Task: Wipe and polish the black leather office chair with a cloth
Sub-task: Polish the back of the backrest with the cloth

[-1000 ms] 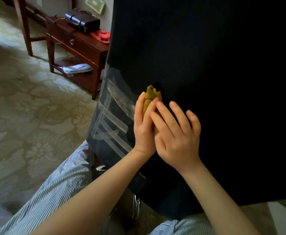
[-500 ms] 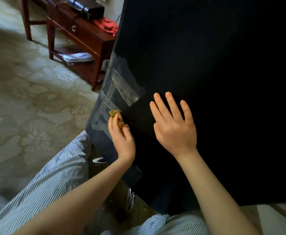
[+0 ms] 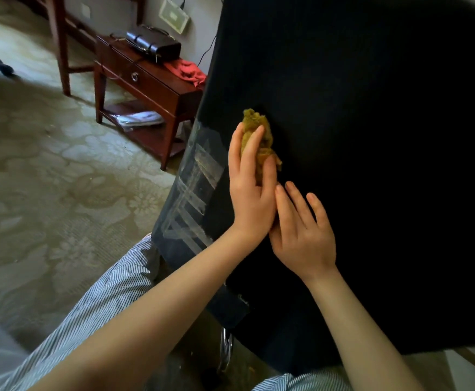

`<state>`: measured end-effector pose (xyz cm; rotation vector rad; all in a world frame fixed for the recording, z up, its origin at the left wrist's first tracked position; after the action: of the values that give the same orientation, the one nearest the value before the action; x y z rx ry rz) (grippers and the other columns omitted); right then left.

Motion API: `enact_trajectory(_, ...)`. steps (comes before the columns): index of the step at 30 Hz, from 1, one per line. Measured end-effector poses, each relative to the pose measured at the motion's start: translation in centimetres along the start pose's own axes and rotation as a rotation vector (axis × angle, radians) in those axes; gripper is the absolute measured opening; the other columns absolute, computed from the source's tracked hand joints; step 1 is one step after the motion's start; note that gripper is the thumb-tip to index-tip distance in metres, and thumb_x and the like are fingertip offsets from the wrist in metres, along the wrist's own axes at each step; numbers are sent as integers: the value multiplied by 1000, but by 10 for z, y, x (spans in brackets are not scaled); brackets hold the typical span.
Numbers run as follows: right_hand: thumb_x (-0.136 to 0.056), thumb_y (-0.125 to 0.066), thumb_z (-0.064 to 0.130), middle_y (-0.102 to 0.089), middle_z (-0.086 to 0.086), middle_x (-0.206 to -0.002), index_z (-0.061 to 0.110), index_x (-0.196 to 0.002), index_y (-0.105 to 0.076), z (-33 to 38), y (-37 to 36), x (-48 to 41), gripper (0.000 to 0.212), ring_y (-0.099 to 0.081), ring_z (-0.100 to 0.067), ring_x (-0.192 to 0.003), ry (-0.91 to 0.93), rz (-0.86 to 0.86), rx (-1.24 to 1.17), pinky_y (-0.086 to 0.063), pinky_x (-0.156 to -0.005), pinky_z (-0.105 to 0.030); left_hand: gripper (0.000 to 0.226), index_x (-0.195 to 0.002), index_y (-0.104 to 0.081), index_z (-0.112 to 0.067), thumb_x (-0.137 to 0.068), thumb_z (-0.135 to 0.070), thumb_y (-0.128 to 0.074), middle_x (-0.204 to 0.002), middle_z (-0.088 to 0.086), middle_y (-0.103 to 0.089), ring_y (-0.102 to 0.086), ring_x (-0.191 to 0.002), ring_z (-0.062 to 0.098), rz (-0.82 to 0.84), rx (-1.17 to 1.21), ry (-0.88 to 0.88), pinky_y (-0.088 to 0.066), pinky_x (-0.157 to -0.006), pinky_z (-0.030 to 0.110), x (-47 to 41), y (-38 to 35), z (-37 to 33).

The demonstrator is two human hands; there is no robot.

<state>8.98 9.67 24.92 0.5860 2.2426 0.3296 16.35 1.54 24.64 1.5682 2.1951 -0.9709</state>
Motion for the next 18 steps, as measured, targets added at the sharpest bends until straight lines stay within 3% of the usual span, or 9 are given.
enact_trajectory(6, -98, -35, 10, -51, -10, -129, 4, -129, -44, -6, 13, 12, 33, -49, -21, -123, 26, -44, -49, -28, -108, -33, 32, -129, -42, -9, -98, -16, -40, -142, 16, -25, -25, -137, 21, 58, -90, -235, -28, -113, 36, 20, -3, 1)
enact_trajectory(9, -97, -35, 8, -55, -7, -125, 8, -123, -49, -6, 30, 9, 30, -51, -22, -118, -11, -119, -92, -27, -108, -35, 29, -127, -43, -9, -98, -14, -41, -139, 17, -26, -30, -133, 29, 27, -129, -234, -35, -109, 47, 41, 0, 15)
enact_trajectory(14, -98, -28, 13, -61, -3, -124, 11, -122, -51, 14, 20, -14, 34, -48, -21, -121, 38, -93, -105, -14, -113, -35, 53, -137, -34, -28, -90, -9, -48, -143, 14, -27, -33, -134, 31, 84, -201, -58, -28, -113, 36, 84, 19, 63)
enact_trajectory(18, -93, -32, 13, -54, -3, -134, 13, -133, -45, 15, -9, -17, 42, -39, -21, -128, 63, 51, 40, -10, -114, -37, 53, -137, -32, -28, -87, -12, -42, -148, 4, -20, -15, -142, 4, 89, -230, 171, -16, -115, 21, 111, 49, 109)
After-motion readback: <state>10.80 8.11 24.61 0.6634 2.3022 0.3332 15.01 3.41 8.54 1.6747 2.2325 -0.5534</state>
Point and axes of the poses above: each hand's wrist, its own x-axis away from the middle knuckle, its own y-axis out of the back of the hand, z = x × y, the point moved 8 cm from there along -x, towards the middle knuckle
